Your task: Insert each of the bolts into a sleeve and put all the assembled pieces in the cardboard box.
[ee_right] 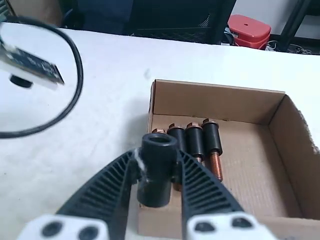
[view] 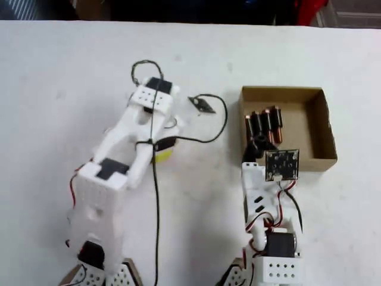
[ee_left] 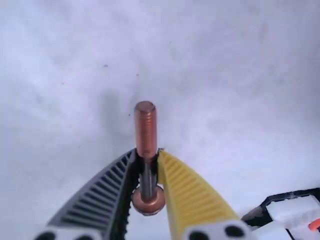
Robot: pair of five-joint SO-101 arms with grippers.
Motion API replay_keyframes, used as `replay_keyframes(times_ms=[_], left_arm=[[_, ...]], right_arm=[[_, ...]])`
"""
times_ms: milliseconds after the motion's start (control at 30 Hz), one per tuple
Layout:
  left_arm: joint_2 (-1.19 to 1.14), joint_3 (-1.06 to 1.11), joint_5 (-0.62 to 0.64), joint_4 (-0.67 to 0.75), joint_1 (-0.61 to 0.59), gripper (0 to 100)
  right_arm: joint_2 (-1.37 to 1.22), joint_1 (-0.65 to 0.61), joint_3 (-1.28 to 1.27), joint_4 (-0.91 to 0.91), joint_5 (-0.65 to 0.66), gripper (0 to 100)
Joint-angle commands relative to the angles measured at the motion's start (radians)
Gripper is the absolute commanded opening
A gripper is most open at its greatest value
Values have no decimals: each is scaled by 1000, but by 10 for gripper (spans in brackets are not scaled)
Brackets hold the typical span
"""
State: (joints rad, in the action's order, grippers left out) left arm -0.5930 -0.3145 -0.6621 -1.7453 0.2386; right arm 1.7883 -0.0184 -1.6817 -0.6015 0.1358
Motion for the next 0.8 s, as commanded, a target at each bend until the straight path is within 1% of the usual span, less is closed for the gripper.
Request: replay_keyframes(times_ms=[0, 100, 233, 467, 633, 767], left_arm=[[179, 80, -71, -35, -28, 20], [254, 167, -137, -34, -77, 20], [335, 242, -241, -34, -180, 20], [430, 265, -503, -29, -344, 20], [433, 265, -747, -5, -389, 20], [432, 265, -829, 63, -384, 20]], right_arm=[[12, 12, -9, -2, -2, 17], [12, 12, -9, -2, -2, 17], [12, 12, -9, -2, -2, 17], [12, 8, -9, -2, -2, 17], [12, 7, -9, -2, -2, 17], [12, 7, -9, -2, -2, 17]])
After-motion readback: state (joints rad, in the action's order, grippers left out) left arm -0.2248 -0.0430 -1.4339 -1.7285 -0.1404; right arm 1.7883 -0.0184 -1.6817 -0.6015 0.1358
